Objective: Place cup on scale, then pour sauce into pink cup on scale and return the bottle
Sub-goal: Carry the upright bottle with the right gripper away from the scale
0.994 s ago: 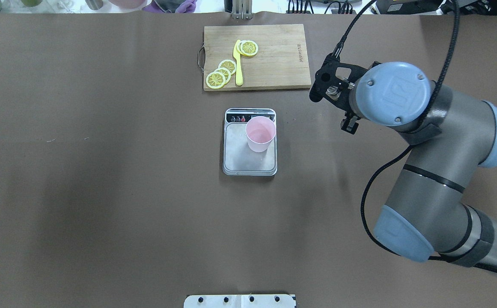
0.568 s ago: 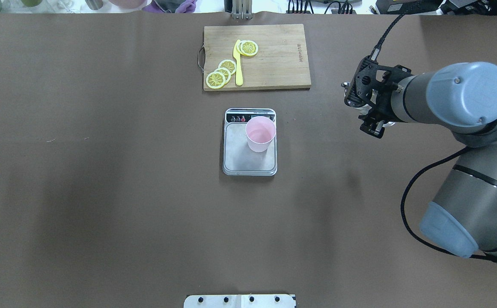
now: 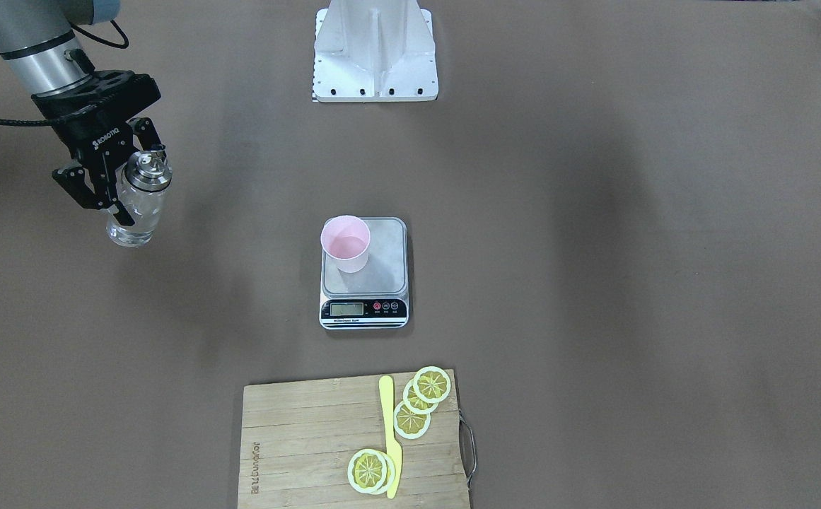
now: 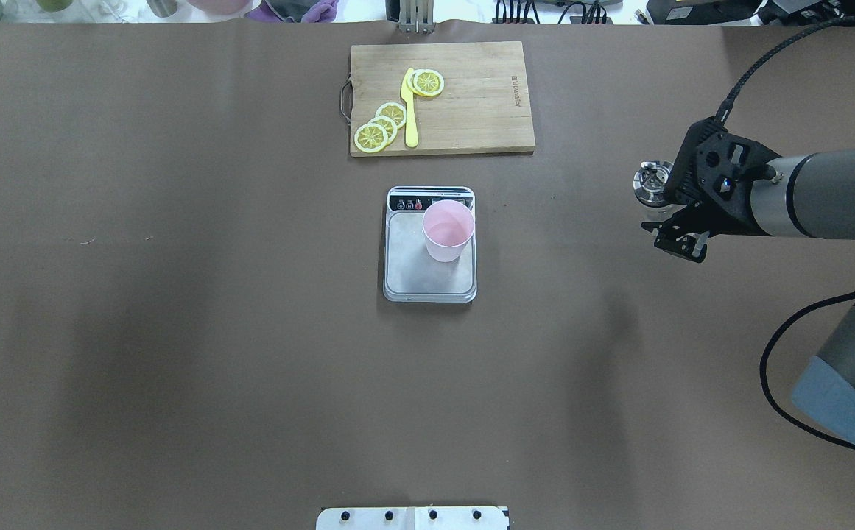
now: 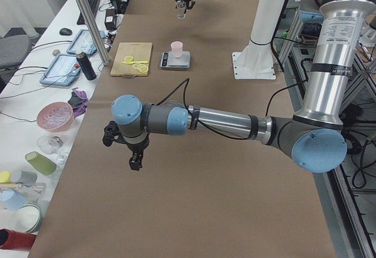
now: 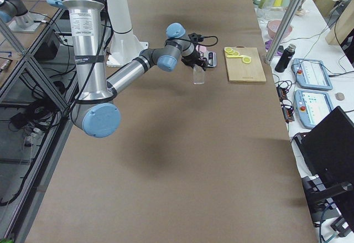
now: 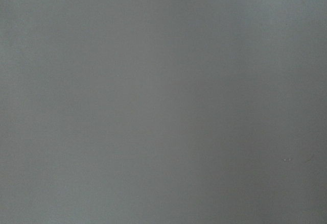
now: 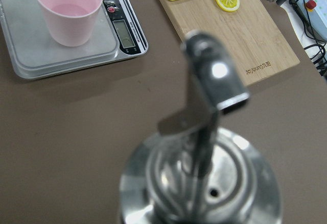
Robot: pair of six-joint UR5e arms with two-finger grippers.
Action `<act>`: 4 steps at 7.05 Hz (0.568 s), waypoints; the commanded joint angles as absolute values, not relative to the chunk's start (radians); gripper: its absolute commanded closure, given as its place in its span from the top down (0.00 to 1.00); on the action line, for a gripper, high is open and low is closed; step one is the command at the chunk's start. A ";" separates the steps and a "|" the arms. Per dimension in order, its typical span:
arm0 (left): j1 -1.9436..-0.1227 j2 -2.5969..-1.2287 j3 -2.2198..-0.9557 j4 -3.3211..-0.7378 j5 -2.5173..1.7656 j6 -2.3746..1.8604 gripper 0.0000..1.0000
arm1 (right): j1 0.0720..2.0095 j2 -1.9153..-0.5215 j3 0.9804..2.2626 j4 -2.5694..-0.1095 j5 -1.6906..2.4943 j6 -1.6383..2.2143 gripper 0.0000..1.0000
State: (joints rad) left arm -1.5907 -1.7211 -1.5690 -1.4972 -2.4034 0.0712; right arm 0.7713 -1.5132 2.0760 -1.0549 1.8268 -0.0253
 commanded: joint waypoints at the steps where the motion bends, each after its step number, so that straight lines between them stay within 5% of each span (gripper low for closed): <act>1: -1.591 -1.721 -1.563 -1.499 -2.402 0.077 0.97 | 0.799 -1.554 2.022 -0.933 1.942 0.089 0.26; 4: -1.591 -1.713 -1.565 -1.499 -2.402 0.077 0.97 | 0.828 -1.572 2.013 -0.933 1.942 0.283 0.26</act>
